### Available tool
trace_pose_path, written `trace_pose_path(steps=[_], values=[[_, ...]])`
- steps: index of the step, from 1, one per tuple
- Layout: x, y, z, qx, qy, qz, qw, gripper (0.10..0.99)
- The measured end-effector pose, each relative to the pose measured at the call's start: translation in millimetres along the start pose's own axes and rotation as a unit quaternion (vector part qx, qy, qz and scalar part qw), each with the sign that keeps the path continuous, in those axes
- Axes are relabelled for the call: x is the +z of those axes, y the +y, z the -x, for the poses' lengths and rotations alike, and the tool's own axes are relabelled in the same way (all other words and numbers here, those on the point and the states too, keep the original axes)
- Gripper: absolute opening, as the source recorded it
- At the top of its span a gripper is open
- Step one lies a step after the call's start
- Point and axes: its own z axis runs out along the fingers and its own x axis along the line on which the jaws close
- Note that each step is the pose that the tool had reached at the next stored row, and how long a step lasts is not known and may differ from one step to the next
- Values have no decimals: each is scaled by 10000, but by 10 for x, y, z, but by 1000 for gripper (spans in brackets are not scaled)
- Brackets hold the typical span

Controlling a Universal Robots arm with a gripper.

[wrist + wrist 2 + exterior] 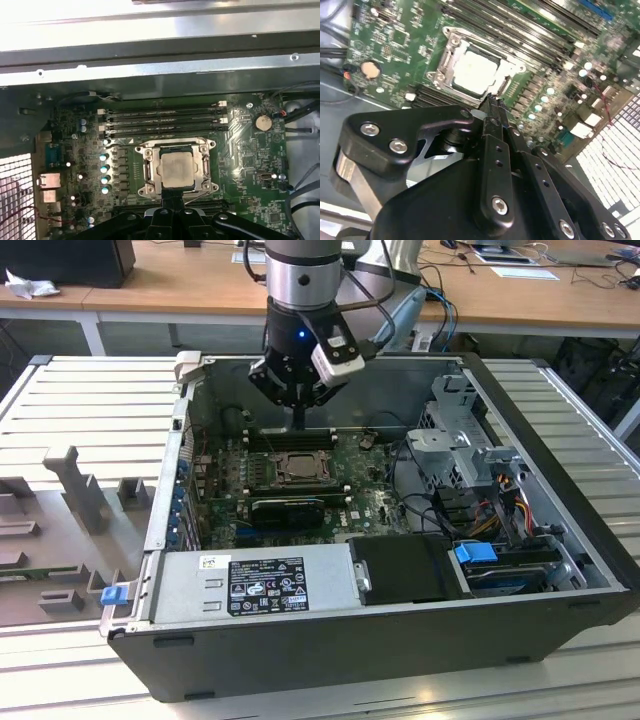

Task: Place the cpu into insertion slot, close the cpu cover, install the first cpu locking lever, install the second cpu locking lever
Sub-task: 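Install the first cpu locking lever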

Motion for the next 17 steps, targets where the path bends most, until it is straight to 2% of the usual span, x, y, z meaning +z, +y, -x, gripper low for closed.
trace_pose_path(steps=[1, 3, 5, 6, 9, 14, 15, 17], values=[[7, 0, 0, -173, -8, 33, 9998, 106], [14, -1, 0, -414, 7, 170, 9990, 106], [39, -2, -14, -533, 13, 212, 9984, 106], [70, -7, -79, -564, 14, 226, 9982, 106], [124, -13, -254, -564, 15, 228, 9981, 106], [190, 0, -369, -508, 13, 227, 9985, 106], [205, -7, -462, -508, 13, 227, 9984, 106], [221, -13, -565, -509, 12, 228, 9984, 106]])
